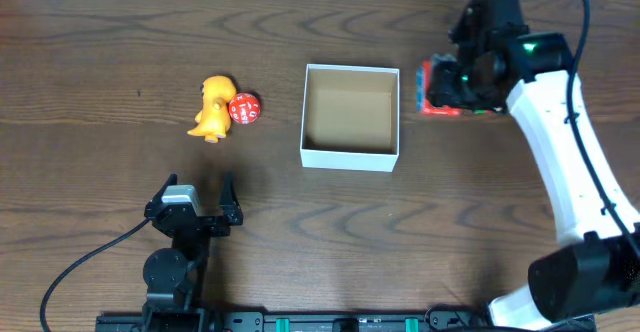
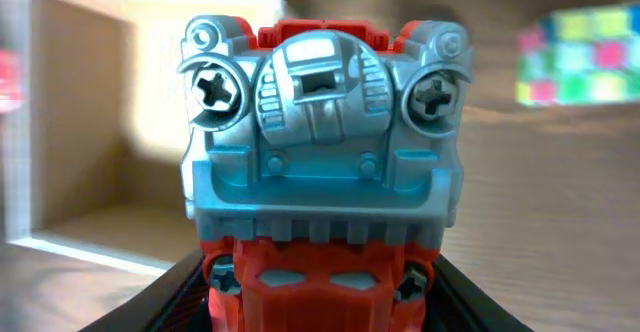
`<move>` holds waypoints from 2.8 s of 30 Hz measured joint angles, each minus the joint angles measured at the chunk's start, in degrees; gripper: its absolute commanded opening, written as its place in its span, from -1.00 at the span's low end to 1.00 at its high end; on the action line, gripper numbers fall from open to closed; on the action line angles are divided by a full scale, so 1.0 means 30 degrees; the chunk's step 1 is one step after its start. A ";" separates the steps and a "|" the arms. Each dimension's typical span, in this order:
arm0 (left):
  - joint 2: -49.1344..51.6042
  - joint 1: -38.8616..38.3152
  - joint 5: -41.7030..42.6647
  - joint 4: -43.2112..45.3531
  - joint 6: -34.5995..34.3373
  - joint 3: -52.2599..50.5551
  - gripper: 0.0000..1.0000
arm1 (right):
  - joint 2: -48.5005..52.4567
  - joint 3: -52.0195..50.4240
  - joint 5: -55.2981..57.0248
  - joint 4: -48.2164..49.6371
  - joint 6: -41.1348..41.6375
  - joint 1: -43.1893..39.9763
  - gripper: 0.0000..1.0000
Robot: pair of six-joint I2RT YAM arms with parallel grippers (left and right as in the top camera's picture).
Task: Pack container
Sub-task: 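Lift the red toy robot and carry it into the white box, then lower the red toy robot into the box and open the right gripper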
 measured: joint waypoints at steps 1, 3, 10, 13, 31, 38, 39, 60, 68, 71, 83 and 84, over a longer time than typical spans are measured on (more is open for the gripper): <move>0.0000 0.0000 0.0000 0.0000 0.0000 0.0000 0.96 | -0.0073 0.0211 -0.0102 0.0153 0.0350 0.0517 -0.38; 0.0000 0.0000 0.0007 0.0000 0.0000 0.0000 0.96 | -0.0168 0.0379 -0.0240 0.0561 0.0911 0.1370 -0.36; 0.0000 0.0000 0.0007 0.0000 0.0000 0.0000 0.96 | -0.0175 0.0415 -0.0299 0.1836 0.2892 0.4226 -0.36; 0.0000 0.0000 0.0000 -0.0007 0.0000 0.0007 0.96 | -0.0175 0.0415 0.0270 0.1982 0.3759 0.5333 -0.36; 0.0000 0.0000 0.0000 0.0000 0.0000 0.0007 0.96 | 0.0707 0.0408 0.4597 0.1428 0.6550 0.7548 -0.46; 0.0000 0.0000 0.0000 0.0000 0.0000 0.0000 0.96 | 0.2484 0.0408 0.4867 0.1355 0.6710 0.7555 -0.46; 0.0000 0.0000 0.0000 0.0000 0.0000 0.0000 0.96 | 0.2703 0.0408 0.4889 0.1348 0.6725 0.7548 -0.46; 0.0000 0.0000 0.0000 0.0000 0.0000 0.0007 0.96 | 0.4452 0.0401 0.5479 0.0823 0.6936 0.7548 -0.50; 0.0000 0.0000 0.0000 0.0000 0.0000 0.0000 0.96 | 0.4452 -0.0095 0.5544 0.0743 0.7322 0.7482 -0.49; 0.0000 0.0000 0.0000 0.0000 0.0000 0.0000 0.96 | 0.4452 -0.0663 0.5588 0.1005 0.7417 0.7461 -0.46; 0.0000 0.0000 0.0000 0.0000 0.0000 0.0000 0.96 | 0.4459 -0.1566 0.5595 0.1741 0.7490 0.7453 -0.45; 0.0000 0.0000 0.0000 0.0000 0.0000 0.0000 0.96 | 0.4459 -0.1566 0.5588 0.1676 0.7490 0.7453 -0.45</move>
